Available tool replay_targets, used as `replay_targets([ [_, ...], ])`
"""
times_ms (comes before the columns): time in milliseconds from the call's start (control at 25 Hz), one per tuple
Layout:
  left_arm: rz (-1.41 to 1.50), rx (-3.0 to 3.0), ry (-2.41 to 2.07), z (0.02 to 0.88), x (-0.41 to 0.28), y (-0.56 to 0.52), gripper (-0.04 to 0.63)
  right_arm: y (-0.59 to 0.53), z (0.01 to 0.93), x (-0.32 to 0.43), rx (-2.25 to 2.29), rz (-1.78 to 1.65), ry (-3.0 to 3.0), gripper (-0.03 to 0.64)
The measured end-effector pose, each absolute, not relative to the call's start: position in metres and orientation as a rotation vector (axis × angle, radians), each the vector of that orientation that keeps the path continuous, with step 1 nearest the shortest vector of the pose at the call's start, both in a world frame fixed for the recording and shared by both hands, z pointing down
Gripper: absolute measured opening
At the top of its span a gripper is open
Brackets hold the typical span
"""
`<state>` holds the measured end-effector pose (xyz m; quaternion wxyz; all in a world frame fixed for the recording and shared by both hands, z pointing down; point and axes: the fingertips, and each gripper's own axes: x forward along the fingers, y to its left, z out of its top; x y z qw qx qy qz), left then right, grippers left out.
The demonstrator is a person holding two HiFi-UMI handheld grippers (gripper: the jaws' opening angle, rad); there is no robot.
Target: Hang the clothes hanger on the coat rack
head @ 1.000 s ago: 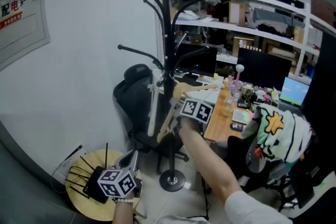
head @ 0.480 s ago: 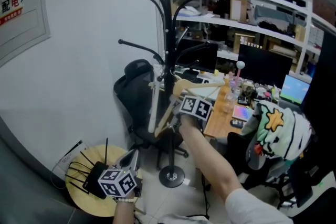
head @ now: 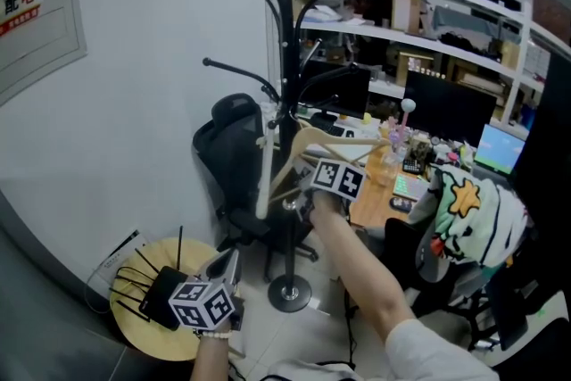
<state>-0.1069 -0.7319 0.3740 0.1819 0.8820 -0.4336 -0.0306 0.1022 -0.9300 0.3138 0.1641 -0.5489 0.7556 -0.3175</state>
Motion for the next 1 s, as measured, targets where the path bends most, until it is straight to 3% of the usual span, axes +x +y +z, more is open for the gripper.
replay_targets([
  [440, -0.135, 2.498, -1.192, 0.363, -0.110, -0.720, -0.012, -0.824, 0.298, 0.085, -1.382, -0.780, 2.283, 0.133],
  [720, -0.126, 2.473, -1.181, 0.378, -0.114, -0.704, -0.012, -0.766, 0.317, 0.076, -1.379, -0.768, 2.333, 0.000],
  [1000, -0.090, 2.450, -1.106, 0.413, -0.123, -0.666, -0.012, -0.703, 0.359, 0.059, -1.481, -0.822, 2.401, -0.002],
])
